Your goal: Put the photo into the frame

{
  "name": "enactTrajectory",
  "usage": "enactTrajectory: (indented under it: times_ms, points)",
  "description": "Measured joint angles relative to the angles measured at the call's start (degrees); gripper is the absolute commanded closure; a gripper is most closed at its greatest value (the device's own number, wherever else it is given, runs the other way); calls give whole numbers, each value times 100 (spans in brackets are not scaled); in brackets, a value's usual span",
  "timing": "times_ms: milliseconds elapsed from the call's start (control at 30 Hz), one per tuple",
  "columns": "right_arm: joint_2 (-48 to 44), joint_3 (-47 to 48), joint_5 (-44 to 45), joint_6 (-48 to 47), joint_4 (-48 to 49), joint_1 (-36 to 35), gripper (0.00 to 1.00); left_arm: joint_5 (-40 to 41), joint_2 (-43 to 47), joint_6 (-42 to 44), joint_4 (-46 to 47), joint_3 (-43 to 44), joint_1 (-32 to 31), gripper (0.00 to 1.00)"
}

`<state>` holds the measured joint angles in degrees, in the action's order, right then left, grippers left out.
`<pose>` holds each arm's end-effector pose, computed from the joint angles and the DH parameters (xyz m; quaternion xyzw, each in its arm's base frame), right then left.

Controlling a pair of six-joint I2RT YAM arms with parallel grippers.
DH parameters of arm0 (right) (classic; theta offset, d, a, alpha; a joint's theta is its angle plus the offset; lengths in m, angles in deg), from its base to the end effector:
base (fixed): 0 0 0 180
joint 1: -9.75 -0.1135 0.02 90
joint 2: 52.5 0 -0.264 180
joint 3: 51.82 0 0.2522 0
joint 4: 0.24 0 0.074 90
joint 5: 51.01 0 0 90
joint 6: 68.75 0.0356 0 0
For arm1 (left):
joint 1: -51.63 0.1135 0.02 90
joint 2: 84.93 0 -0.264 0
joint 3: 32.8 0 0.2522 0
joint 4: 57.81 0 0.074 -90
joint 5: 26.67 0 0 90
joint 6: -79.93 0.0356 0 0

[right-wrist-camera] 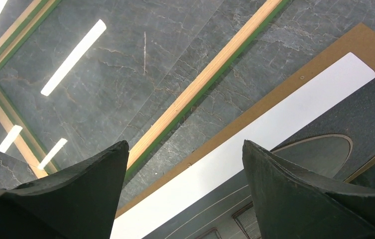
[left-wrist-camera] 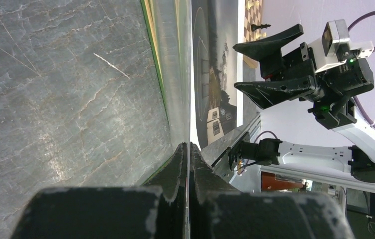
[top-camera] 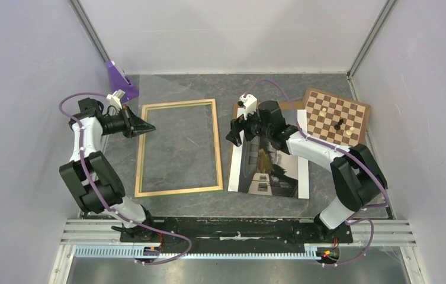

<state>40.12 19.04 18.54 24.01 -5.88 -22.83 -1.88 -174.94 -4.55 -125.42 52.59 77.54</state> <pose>0.2980 0.2052 0.2343 -0.3055 0.7888 0.2997 0.4411 0.2827 0.1014 0.2725 -0.0654 0.8339 -0.4772 0.2694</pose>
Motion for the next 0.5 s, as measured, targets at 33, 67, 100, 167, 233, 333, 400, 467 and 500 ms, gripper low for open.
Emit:
enactTrajectory:
  times_ms: [33, 67, 100, 167, 233, 333, 400, 467, 500]
  points:
    - [9, -4, 2, -4, 0, -2, 11, -2, -26, -20, 37, 0, 0, 98]
    - [13, -15, 9, -24, 0, -7, 11, -2, -52, -37, 83, 0, 0, 98]
    - [13, -26, 26, -37, 2, -11, 10, -2, -72, -50, 116, 0, 0, 98]
    - [13, -39, 83, -74, 0, -22, 9, -13, -107, -103, 205, 0, -2, 98]
    - [13, -48, 120, -96, 0, -22, 8, -33, -136, -168, 271, -2, -7, 98]
    - [13, -57, 162, -116, 0, -22, 7, -76, -144, -186, 382, -2, -37, 98]
    - [13, -63, 205, -129, -2, -22, 7, -101, -144, -188, 433, -2, -66, 98]
    - [13, -68, 229, -133, 0, -22, 7, -120, -144, -188, 468, -2, -107, 98]
    - [13, -68, 236, -133, -2, -22, 7, -120, -144, -188, 474, -2, -127, 98]
